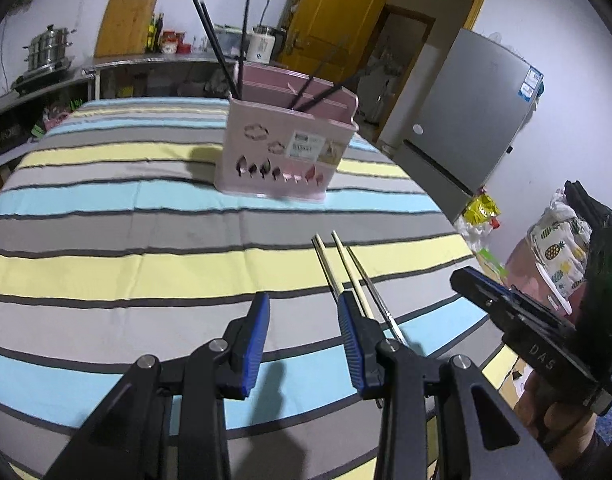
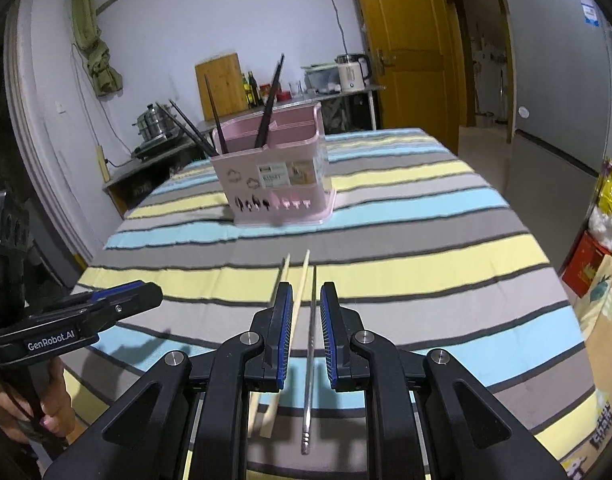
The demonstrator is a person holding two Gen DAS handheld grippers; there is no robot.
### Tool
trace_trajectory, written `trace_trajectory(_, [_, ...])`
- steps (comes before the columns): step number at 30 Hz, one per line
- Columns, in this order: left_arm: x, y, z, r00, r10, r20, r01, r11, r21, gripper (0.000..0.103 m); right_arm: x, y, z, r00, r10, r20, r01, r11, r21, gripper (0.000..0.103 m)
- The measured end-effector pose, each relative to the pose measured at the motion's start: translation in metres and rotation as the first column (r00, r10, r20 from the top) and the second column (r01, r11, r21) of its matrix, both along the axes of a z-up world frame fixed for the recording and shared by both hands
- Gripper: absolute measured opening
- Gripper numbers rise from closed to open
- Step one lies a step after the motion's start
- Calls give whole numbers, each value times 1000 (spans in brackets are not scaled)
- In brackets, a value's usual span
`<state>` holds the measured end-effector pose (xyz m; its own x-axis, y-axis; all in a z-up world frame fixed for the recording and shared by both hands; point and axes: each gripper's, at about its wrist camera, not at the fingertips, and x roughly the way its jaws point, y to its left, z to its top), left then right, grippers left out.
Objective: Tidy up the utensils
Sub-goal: 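Move both open grippers back down to the remaining chopsticks, then close the left gripper on a silver metal chopstick while the right gripper grasps another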
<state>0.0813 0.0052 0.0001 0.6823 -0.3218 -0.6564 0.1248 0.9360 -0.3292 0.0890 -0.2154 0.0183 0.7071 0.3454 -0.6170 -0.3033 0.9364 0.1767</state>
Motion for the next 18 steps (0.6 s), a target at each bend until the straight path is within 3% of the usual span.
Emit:
trace_trajectory(11, [52, -27, -30, 993, -43, -114, 42, 999, -9, 37, 24, 5, -38, 995, 22, -96, -24, 999, -23, 15])
trace_trajectory(18, [65, -39, -46, 986, -45, -158, 48, 999, 18, 37, 34, 5, -51, 992, 31, -125, -34, 999, -24, 15])
